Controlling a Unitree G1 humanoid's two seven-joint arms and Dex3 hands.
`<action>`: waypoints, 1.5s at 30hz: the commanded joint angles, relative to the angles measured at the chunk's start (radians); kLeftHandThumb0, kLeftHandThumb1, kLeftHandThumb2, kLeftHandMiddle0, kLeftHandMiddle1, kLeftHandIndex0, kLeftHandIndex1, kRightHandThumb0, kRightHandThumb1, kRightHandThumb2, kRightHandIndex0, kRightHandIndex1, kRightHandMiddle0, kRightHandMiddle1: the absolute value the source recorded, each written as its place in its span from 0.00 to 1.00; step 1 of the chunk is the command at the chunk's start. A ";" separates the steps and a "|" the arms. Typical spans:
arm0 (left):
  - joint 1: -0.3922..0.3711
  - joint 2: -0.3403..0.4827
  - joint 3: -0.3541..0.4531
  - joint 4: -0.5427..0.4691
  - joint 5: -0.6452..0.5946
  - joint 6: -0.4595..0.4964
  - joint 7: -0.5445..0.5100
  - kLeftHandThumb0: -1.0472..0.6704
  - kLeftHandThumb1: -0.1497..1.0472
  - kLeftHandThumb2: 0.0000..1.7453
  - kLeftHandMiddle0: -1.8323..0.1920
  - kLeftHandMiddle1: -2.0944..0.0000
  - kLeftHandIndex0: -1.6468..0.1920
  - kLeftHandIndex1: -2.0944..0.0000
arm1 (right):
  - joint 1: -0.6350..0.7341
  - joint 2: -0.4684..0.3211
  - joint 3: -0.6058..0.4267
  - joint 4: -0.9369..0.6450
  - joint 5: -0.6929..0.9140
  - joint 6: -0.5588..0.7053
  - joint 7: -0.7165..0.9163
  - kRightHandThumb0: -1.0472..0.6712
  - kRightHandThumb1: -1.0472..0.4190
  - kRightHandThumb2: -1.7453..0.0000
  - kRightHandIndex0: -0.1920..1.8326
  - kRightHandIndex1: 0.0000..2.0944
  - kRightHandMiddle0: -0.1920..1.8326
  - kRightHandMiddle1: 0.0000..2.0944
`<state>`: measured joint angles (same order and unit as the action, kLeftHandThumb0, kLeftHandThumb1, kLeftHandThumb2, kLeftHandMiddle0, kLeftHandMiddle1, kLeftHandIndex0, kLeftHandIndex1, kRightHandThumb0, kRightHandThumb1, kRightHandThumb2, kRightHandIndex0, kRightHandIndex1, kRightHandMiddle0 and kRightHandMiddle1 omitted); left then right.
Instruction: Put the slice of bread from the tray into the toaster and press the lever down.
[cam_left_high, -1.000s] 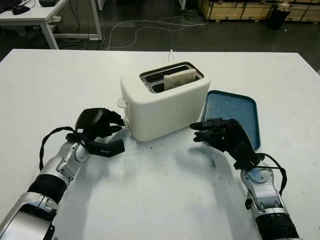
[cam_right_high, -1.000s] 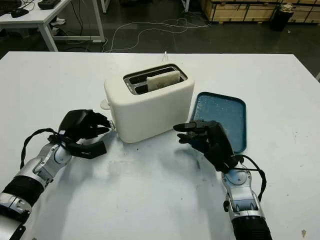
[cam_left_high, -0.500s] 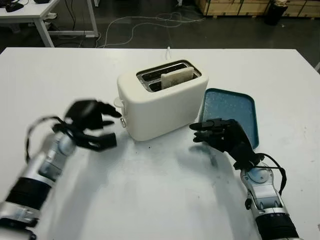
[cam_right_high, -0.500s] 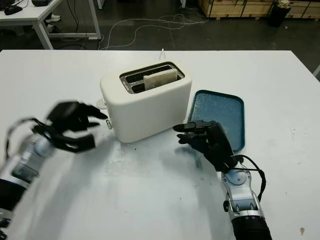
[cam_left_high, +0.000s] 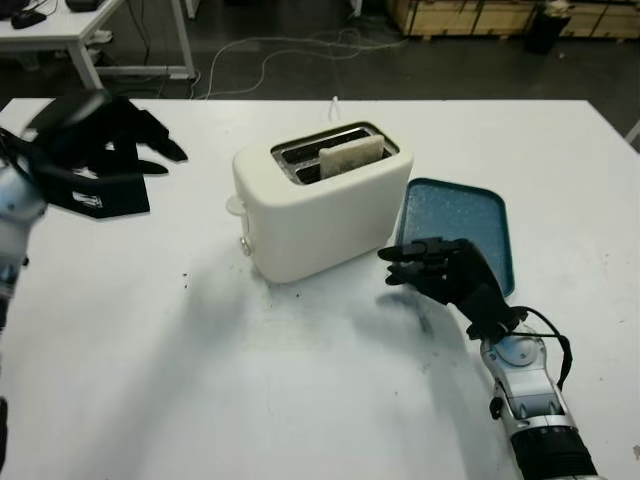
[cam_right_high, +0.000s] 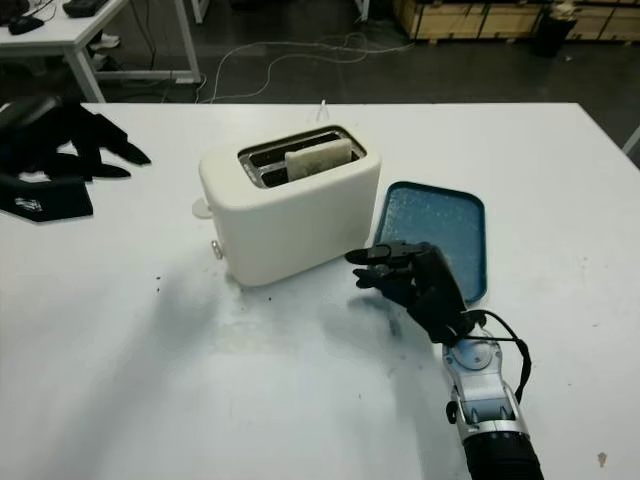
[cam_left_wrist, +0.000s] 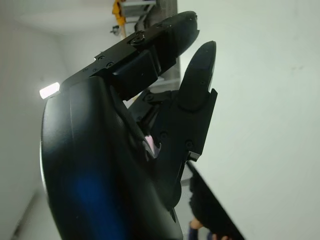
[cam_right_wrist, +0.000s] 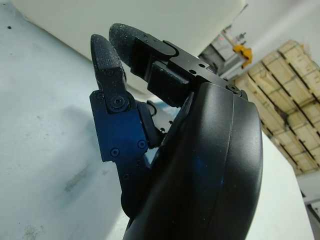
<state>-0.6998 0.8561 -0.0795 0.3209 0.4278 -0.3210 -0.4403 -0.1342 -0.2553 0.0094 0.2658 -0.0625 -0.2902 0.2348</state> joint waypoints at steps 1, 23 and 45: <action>-0.048 0.024 -0.051 0.020 0.030 -0.036 -0.055 0.45 0.79 0.00 0.39 0.55 0.21 0.99 | -0.006 -0.007 -0.003 -0.004 0.004 -0.011 0.003 0.32 0.11 1.00 0.66 0.25 0.69 0.00; -0.220 -0.016 -0.184 0.143 0.042 -0.370 -0.216 0.34 0.89 0.01 0.46 0.34 0.20 0.99 | -0.004 -0.004 0.000 0.001 0.003 -0.014 0.007 0.33 0.11 1.00 0.66 0.24 0.68 0.00; -0.191 -0.114 -0.169 0.217 0.000 -0.289 -0.141 0.39 0.89 0.01 0.43 0.44 0.20 0.98 | 0.007 -0.005 0.008 -0.003 0.000 -0.016 0.007 0.34 0.11 1.00 0.66 0.23 0.68 0.00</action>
<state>-0.9013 0.7501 -0.2448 0.5294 0.4343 -0.6144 -0.5793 -0.1330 -0.2570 0.0194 0.2658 -0.0640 -0.2904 0.2430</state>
